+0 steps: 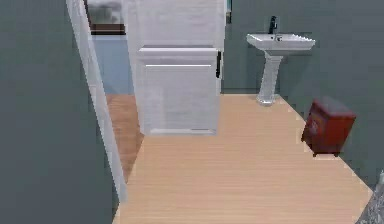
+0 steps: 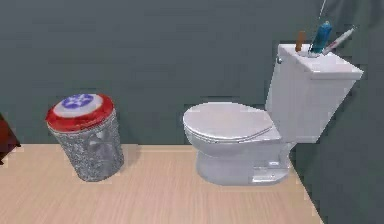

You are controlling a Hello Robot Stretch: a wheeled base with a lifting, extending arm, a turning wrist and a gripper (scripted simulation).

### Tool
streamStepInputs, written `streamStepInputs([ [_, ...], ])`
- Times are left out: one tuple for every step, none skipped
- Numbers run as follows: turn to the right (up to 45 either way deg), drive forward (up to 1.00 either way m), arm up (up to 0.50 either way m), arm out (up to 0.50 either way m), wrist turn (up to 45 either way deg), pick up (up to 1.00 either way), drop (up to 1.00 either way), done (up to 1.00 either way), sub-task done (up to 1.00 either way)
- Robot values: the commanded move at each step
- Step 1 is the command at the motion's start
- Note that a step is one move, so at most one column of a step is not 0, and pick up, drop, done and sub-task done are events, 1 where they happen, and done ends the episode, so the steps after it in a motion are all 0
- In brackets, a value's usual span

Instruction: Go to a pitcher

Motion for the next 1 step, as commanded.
streamStepInputs([
  [0.0,1.00,0.00,0.00,0.0,0.00,0.00,0.00,0.00],
])
